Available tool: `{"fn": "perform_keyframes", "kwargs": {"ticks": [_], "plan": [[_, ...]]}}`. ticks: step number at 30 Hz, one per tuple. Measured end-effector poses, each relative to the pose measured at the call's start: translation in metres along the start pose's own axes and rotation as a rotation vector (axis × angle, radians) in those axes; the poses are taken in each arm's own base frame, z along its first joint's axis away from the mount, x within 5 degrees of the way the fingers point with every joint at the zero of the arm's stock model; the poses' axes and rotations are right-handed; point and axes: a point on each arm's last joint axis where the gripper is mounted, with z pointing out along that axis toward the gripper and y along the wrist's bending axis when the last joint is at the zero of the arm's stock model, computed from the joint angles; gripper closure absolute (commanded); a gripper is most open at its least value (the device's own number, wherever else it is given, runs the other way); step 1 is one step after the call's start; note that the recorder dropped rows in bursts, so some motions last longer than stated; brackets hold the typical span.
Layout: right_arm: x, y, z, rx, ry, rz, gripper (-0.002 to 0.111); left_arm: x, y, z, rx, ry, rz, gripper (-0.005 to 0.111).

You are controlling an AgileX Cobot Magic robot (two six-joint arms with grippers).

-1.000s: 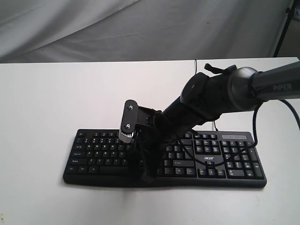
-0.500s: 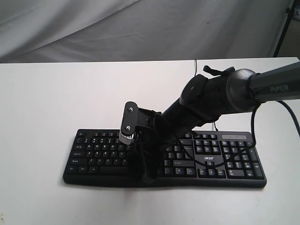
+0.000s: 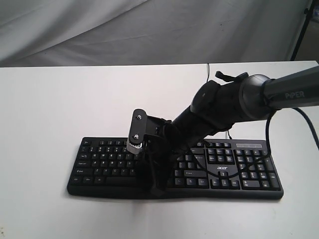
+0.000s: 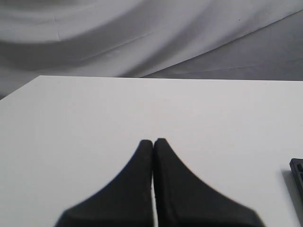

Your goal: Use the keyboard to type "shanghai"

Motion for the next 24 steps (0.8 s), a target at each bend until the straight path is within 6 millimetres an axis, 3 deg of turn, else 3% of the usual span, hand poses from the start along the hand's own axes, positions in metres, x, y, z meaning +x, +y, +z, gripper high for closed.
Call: {"fn": "perform_keyframes", "kwargs": {"ticks": [6, 24], "plan": [[-0.011, 0.001, -0.016, 0.029, -0.029, -0.021, 0.108, 0.0, 0.0, 0.0, 0.0, 0.0, 0.0, 0.106], [-0.022, -0.002, -0.017, 0.066, -0.072, 0.015, 0.108, 0.0, 0.0, 0.0, 0.0, 0.0, 0.0, 0.106]]}}
